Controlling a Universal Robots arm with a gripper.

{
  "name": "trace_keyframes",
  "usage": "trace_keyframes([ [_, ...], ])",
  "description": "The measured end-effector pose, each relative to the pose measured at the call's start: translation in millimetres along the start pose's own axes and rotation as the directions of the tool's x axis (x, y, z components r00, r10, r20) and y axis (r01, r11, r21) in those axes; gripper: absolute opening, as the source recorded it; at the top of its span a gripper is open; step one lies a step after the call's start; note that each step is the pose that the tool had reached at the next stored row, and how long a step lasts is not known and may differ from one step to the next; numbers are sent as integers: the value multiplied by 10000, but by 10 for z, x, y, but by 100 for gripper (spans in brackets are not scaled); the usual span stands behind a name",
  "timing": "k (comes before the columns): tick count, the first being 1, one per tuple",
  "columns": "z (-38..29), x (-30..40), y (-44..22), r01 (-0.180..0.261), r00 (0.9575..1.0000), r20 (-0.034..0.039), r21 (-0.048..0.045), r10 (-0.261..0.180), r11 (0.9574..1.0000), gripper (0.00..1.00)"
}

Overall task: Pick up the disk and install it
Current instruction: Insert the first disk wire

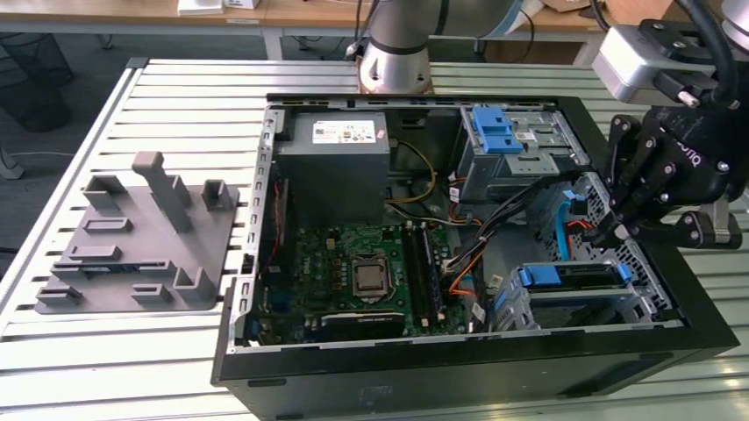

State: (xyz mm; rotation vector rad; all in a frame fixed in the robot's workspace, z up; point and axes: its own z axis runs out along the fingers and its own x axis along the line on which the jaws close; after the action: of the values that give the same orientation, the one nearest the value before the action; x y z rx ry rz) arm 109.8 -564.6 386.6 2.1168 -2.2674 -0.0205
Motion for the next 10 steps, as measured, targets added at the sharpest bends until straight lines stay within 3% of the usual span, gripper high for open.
trace_keyframes([
  [10, 0, 0, -3, -1, 10000, -4, 0, 1, 10000, 11],
])
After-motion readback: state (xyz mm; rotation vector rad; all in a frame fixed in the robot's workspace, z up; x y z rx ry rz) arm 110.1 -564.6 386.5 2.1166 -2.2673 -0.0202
